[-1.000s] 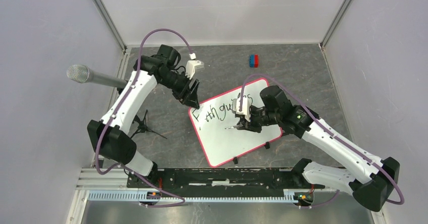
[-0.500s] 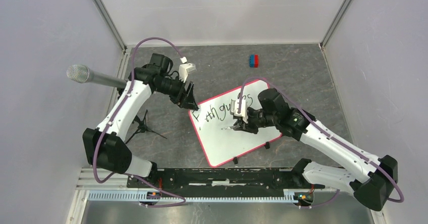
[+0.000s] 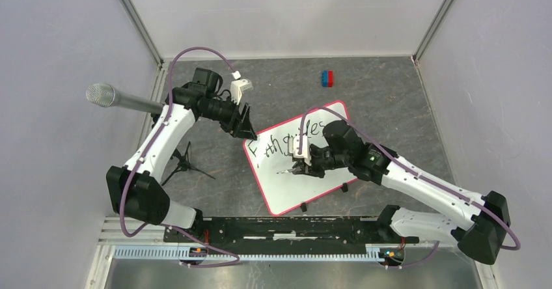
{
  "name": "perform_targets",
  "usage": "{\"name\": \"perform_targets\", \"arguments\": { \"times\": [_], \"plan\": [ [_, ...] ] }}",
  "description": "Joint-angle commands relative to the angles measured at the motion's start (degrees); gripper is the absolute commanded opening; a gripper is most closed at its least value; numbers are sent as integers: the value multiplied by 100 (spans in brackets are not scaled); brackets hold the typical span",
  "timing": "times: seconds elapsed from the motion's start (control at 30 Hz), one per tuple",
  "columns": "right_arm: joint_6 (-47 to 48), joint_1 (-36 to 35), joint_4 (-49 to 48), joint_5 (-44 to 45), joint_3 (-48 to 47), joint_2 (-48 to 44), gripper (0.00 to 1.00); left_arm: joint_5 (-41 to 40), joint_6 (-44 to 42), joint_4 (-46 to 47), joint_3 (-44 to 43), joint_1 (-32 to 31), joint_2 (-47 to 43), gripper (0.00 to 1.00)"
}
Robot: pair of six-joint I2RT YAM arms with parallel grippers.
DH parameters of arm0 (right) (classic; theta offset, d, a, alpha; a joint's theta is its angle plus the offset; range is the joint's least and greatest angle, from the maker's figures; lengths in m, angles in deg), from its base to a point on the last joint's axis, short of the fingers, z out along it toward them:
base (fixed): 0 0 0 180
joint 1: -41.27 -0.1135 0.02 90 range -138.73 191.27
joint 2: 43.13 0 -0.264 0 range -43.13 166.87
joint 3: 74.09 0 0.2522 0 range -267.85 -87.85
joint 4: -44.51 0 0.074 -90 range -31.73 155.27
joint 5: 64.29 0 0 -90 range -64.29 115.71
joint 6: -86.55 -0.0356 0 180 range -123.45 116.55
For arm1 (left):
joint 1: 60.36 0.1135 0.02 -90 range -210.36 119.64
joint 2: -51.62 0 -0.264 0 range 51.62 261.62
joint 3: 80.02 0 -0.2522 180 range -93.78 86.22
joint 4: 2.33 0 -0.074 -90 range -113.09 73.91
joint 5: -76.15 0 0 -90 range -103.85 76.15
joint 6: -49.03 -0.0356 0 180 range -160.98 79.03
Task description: Write a sentence on the whiteboard
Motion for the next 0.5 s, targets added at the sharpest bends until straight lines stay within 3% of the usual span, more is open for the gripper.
{"name": "perform_targets", "arguments": {
  "times": [0.0,0.47],
  "plan": [
    [-44,-251,-379,349,-34,69,0,441,170,179,-57,21,30,71],
    [8,-678,-708,709,165,212,0,556,124,118,21,8,228,59]
  ]
}}
